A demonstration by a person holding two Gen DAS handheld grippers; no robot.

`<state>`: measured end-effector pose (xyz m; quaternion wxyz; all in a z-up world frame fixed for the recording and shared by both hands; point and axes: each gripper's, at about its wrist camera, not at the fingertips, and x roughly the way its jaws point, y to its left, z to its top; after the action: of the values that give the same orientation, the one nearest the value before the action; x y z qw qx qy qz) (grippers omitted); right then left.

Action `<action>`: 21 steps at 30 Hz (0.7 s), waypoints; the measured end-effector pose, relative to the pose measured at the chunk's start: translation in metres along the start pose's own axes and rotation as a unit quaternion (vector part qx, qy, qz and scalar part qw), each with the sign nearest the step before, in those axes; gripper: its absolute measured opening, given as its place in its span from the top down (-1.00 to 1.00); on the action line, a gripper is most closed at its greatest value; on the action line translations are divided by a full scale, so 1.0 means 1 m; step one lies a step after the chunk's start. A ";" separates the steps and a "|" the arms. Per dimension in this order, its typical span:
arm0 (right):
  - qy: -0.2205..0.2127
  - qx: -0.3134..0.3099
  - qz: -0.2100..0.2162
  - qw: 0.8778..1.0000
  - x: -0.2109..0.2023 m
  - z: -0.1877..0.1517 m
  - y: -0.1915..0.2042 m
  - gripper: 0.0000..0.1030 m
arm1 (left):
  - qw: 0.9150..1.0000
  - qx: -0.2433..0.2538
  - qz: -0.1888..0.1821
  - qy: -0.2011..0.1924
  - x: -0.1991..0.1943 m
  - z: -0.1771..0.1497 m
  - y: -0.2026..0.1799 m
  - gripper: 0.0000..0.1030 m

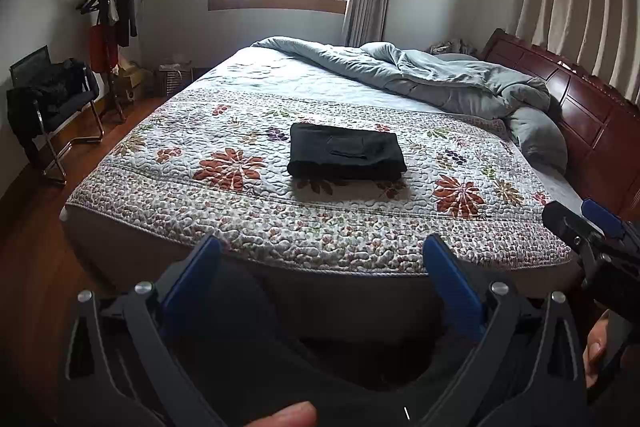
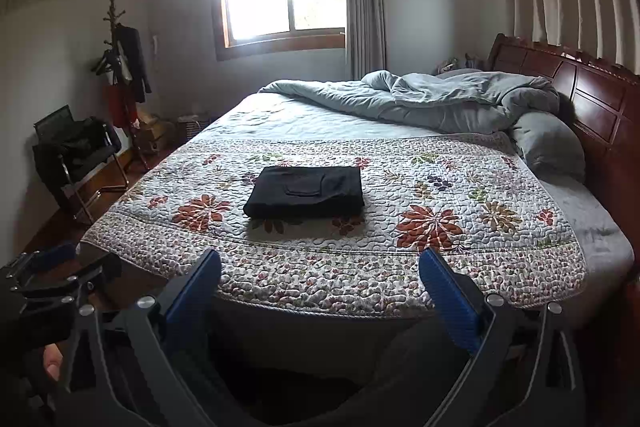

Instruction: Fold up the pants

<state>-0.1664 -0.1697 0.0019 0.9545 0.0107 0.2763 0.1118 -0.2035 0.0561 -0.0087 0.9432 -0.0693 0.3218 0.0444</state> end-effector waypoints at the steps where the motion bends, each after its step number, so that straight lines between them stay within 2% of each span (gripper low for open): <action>1: 0.002 0.000 0.001 1.000 0.002 0.002 0.000 -0.93 | 1.000 -0.001 0.000 0.001 0.000 0.002 0.000 -0.95; 3: 0.004 0.001 0.002 1.000 0.006 0.005 -0.001 -0.93 | 1.000 -0.007 -0.006 0.006 0.003 0.009 0.002 -0.95; 8: 0.005 0.001 0.004 1.000 0.017 0.011 -0.002 -0.93 | 1.000 0.000 0.014 0.005 0.009 0.020 0.001 -0.95; 10: 0.009 0.003 0.005 1.000 0.021 0.012 -0.003 -0.93 | 1.000 0.003 0.011 0.004 0.012 0.023 -0.002 -0.95; 13: 0.010 0.001 0.005 1.000 0.025 0.012 -0.004 -0.93 | 1.000 0.003 0.003 0.009 0.017 0.024 -0.004 -0.95; 21: 0.021 0.000 0.011 1.000 0.034 0.008 -0.004 -0.93 | 1.000 0.001 0.013 0.010 0.025 0.025 -0.004 -0.95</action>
<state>-0.1338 -0.1659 -0.0095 0.9472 0.0112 0.2959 0.1227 -0.1683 0.0572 -0.0044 0.9392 -0.0650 0.3324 0.0557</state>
